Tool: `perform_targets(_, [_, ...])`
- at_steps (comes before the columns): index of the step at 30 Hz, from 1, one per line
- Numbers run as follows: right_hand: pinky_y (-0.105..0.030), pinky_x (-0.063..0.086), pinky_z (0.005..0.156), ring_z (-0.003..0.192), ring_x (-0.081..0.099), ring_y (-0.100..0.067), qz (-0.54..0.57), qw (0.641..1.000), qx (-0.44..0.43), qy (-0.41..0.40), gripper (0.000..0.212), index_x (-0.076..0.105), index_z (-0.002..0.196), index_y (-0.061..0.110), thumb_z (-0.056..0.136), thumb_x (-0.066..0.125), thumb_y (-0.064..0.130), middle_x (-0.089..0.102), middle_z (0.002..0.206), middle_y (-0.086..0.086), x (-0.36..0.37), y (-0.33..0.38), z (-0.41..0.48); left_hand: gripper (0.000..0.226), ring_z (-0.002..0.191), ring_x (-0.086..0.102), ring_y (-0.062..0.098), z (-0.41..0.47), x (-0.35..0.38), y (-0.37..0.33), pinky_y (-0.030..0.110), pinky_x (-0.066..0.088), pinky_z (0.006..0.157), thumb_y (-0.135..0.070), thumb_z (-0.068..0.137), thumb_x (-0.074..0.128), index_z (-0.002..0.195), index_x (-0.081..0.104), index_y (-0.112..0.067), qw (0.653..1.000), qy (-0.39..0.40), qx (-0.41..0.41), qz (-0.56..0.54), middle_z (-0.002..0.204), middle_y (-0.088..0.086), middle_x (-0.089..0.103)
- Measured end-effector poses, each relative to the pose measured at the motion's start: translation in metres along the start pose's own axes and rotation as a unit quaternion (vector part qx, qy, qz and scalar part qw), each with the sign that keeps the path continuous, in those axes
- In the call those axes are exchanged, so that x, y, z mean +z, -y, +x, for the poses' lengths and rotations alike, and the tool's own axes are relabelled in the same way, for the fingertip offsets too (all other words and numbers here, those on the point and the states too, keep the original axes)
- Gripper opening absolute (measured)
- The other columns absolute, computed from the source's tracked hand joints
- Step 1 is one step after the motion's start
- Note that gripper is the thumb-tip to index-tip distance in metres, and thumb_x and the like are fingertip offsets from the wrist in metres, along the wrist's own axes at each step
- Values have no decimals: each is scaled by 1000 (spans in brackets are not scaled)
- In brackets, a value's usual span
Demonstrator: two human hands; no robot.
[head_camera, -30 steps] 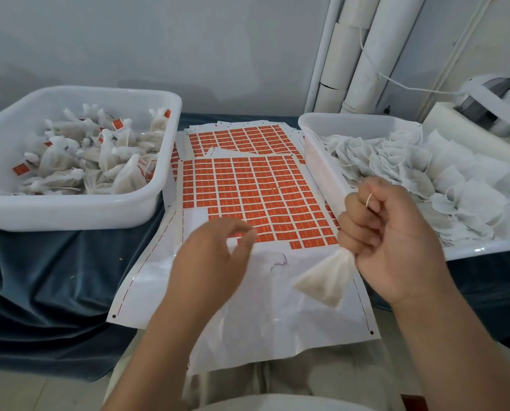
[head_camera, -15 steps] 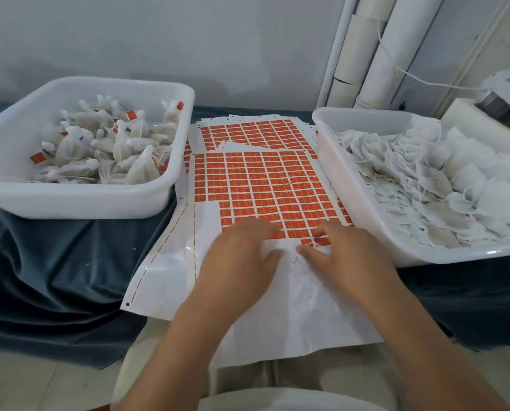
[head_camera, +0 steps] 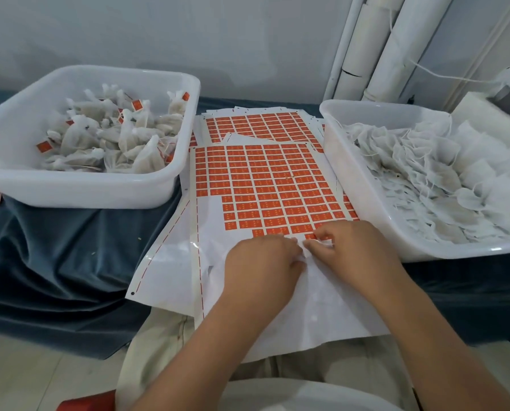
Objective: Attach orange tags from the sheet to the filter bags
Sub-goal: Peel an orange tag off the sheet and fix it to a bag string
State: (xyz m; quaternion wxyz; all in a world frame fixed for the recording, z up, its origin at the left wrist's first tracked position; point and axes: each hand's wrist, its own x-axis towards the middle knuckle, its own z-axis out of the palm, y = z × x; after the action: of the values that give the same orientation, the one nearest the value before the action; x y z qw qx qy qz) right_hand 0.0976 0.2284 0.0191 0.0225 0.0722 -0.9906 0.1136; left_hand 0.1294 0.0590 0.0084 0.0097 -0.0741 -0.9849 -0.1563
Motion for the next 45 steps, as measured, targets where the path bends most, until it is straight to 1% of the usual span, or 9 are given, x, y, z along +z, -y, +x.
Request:
perform_targets(6, [-37,58,74,70,64,-17,-24,999,-1,-30,29,72,84,19,101,55,34,72,81,0,4,-1,3,33,90,69,12,4,6,3,27,52,89,-53,105,48,124,72,-40,1000,-9,8,16,115,-18,74])
perform_targets(11, [-16,42,65,74,61,-2,56,998,2,-30,23,73,88,34,95,65,55,69,83,17,2,-8,0,33,94,69,11,3,7,6,27,52,92,-53,104,50,125,72,-40,1000,-15,15,3,118,-18,73])
perform_targets(19, [-37,59,76,73,66,-14,22,999,-12,-31,34,75,84,20,100,57,44,73,82,3,7,-4,1,33,93,70,11,3,9,5,27,52,91,-54,104,51,125,72,-41,999,-34,19,-4,118,-18,74])
perform_targets(25, [-18,48,58,65,64,-6,148,987,5,-63,35,73,84,19,105,54,40,70,72,8,-13,-5,-7,36,90,64,7,-1,2,4,26,51,98,-60,99,57,121,73,-38,997,-32,6,-64,116,-18,74])
perform_targets(29, [-21,45,59,55,48,-8,469,883,-2,16,32,76,94,29,107,51,46,49,61,1,-39,14,-23,71,121,58,-2,-12,-7,-3,19,43,102,-82,80,59,141,54,-46,957,-39,80,-276,140,-26,60])
perform_targets(33, [-34,59,80,80,63,-20,674,737,-16,50,31,77,91,18,101,56,38,63,81,-7,-54,33,-31,26,101,69,1,-18,-12,-11,17,55,90,-44,95,72,119,69,-32,889,-40,114,-442,109,-21,73])
perform_targets(35, [-38,60,84,90,67,-21,653,757,-14,-1,30,80,91,23,100,58,42,68,88,-4,-59,33,-32,12,85,70,6,-18,-14,-10,17,56,77,-36,100,67,107,73,-28,890,-41,97,-443,89,-19,73])
perform_targets(38, [-31,57,75,71,64,-10,562,822,-20,-84,30,79,94,29,103,55,45,64,73,9,-63,24,-33,22,77,67,4,-18,-20,-4,10,48,66,-44,102,56,96,72,-31,893,-13,115,-436,79,-27,66])
perform_targets(45, [-26,59,74,80,72,-15,569,812,-3,-133,33,79,101,26,96,60,52,75,86,-2,-73,10,-31,34,84,65,7,-19,-31,5,11,49,73,-54,102,40,103,68,-34,890,71,150,-424,85,-20,66])
